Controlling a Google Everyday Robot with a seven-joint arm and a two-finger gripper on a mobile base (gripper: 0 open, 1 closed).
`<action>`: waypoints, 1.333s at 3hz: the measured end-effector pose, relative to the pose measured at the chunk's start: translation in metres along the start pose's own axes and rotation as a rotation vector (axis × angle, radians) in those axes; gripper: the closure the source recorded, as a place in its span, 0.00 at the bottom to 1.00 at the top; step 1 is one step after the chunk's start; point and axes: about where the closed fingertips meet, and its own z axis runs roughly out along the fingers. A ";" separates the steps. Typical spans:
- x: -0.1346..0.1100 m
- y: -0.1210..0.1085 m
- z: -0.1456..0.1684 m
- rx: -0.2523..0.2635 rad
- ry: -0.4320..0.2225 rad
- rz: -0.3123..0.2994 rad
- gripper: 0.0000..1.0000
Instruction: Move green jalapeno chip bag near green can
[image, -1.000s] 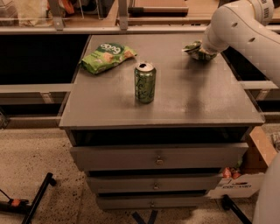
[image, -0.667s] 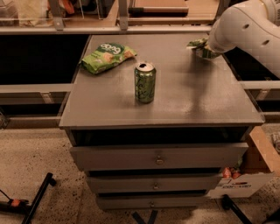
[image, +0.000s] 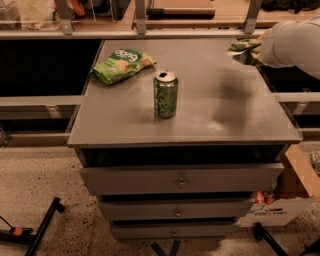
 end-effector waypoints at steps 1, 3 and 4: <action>-0.001 0.016 -0.029 0.038 -0.096 0.002 1.00; -0.023 0.051 -0.066 0.075 -0.254 -0.071 1.00; -0.040 0.069 -0.077 0.078 -0.290 -0.208 1.00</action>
Offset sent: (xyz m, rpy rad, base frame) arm -0.1023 0.0186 -0.0066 -0.0079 -0.2020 0.2995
